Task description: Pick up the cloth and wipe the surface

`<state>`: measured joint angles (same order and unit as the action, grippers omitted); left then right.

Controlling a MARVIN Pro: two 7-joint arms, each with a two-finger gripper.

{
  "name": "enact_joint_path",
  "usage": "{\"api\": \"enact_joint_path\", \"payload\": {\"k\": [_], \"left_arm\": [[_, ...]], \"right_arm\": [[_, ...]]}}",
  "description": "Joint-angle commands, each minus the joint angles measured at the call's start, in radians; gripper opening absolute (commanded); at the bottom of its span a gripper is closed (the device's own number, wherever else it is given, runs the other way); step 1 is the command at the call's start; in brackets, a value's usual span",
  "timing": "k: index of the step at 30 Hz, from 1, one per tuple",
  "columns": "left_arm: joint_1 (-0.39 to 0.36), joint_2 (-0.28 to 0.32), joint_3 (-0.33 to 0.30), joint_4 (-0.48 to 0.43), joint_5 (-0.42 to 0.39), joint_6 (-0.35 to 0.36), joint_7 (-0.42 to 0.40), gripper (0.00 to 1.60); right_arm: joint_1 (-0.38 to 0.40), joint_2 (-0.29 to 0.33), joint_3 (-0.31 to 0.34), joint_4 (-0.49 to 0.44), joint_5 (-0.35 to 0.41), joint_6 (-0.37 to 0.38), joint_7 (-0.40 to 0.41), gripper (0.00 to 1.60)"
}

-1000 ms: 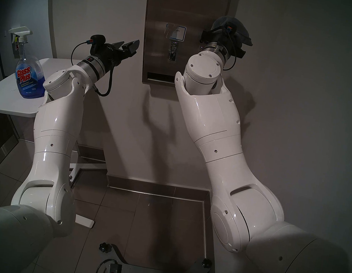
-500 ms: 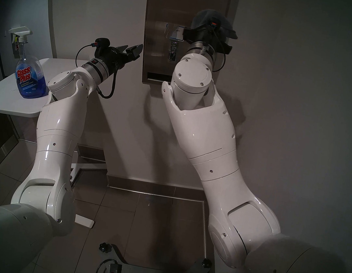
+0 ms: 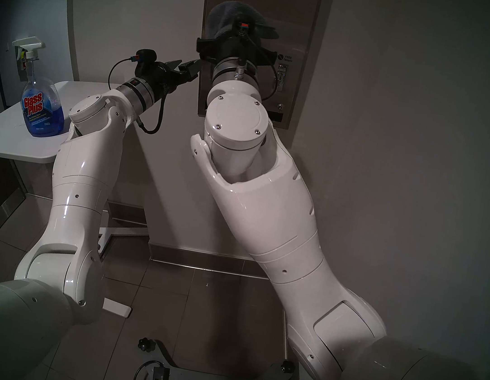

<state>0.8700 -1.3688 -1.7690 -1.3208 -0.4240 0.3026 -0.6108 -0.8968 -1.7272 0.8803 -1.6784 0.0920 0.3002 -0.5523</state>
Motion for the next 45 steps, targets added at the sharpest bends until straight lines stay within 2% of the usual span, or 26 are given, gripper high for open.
{"api": "enact_joint_path", "payload": {"k": [1,11,17,18,21,24,26,33,34,35,36,37,38,41,42,45], "left_arm": [[-0.079,0.025,-0.013,-0.05,-0.026,-0.002,-0.04,1.6],[-0.067,0.076,-0.038,-0.092,-0.062,0.032,-0.136,1.6],[-0.061,0.112,-0.06,-0.109,-0.104,0.095,-0.225,1.6],[-0.061,0.116,-0.065,-0.109,-0.11,0.104,-0.234,1.6],[-0.066,0.125,-0.075,-0.112,-0.126,0.129,-0.262,1.6],[-0.072,0.153,-0.097,-0.11,-0.165,0.197,-0.329,1.6],[-0.074,0.159,-0.103,-0.108,-0.174,0.213,-0.343,1.6],[-0.096,0.19,-0.14,-0.074,-0.255,0.369,-0.439,1.6],[-0.096,0.194,-0.14,-0.067,-0.265,0.37,-0.451,1.6],[-0.096,0.2,-0.142,-0.061,-0.276,0.412,-0.469,1.6],[-0.094,0.204,-0.139,-0.052,-0.287,0.417,-0.483,1.6],[-0.095,0.21,-0.139,-0.042,-0.299,0.476,-0.5,1.6],[-0.092,0.214,-0.13,-0.025,-0.309,0.446,-0.513,1.6],[-0.096,0.227,-0.113,0.021,-0.338,0.537,-0.553,1.6],[-0.096,0.228,-0.105,0.034,-0.347,0.533,-0.558,1.6],[-0.103,0.23,-0.082,0.063,-0.384,0.612,-0.539,1.6]], "right_arm": [[-0.024,0.052,-0.019,-0.119,0.007,0.047,0.045,0.0],[-0.074,0.129,-0.031,-0.217,0.023,0.142,0.107,0.0],[-0.108,0.178,-0.037,-0.313,0.047,0.211,0.154,0.0],[-0.103,0.177,-0.037,-0.297,0.048,0.214,0.158,0.0],[-0.114,0.192,-0.038,-0.331,0.057,0.236,0.17,0.0],[-0.13,0.223,-0.037,-0.385,0.078,0.284,0.199,0.0],[-0.128,0.227,-0.036,-0.384,0.081,0.292,0.205,0.0],[-0.144,0.278,-0.028,-0.449,0.11,0.373,0.248,0.0],[-0.145,0.285,-0.027,-0.456,0.115,0.384,0.254,0.0],[-0.144,0.295,-0.024,-0.467,0.12,0.401,0.263,0.0],[-0.143,0.303,-0.022,-0.475,0.125,0.415,0.271,0.0],[-0.14,0.312,-0.019,-0.485,0.131,0.433,0.281,0.0],[-0.138,0.32,-0.016,-0.492,0.137,0.449,0.29,0.0],[-0.117,0.339,-0.006,-0.51,0.15,0.5,0.316,0.0],[-0.111,0.341,-0.004,-0.51,0.152,0.51,0.322,0.0],[-0.084,0.344,0.007,-0.509,0.161,0.548,0.342,0.0]]}}
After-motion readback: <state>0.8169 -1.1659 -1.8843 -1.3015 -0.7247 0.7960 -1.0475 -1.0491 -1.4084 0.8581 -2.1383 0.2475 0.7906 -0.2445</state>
